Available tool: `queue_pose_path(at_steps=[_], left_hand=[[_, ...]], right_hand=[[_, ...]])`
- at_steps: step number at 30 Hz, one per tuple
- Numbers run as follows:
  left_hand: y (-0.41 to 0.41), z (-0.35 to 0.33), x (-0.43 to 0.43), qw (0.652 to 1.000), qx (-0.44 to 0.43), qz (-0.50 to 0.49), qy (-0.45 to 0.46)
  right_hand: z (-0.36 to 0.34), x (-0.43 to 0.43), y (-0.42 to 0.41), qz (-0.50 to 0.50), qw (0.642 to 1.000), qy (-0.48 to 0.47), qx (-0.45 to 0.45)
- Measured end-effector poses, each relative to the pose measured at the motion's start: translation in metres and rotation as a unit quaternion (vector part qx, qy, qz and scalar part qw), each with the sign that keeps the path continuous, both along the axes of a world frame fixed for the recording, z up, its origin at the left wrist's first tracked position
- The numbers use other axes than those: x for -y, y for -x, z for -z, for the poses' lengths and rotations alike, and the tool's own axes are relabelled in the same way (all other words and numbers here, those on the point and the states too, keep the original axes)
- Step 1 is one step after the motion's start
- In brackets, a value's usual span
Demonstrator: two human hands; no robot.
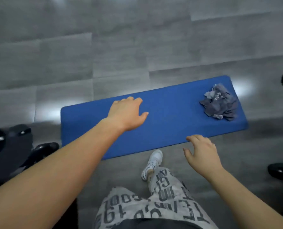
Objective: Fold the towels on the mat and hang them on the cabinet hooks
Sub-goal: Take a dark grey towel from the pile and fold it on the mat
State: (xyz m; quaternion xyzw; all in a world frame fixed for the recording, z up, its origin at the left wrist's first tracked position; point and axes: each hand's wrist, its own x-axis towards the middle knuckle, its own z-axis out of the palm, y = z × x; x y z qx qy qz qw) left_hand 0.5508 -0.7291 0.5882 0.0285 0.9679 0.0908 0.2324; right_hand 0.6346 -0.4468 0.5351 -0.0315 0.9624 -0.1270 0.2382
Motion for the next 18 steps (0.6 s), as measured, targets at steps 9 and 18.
queue_pose_path(at_steps=[9,18], left_hand=[[0.203,0.011,-0.078,0.992,0.019,0.125,0.01],[0.47,0.058,-0.111,0.95,0.027,0.308,0.039]], right_hand=[[-0.001,-0.043,0.135,0.152,0.988,0.036,-0.008],[0.053,-0.027,0.325,0.326,0.943,0.061,-0.02]])
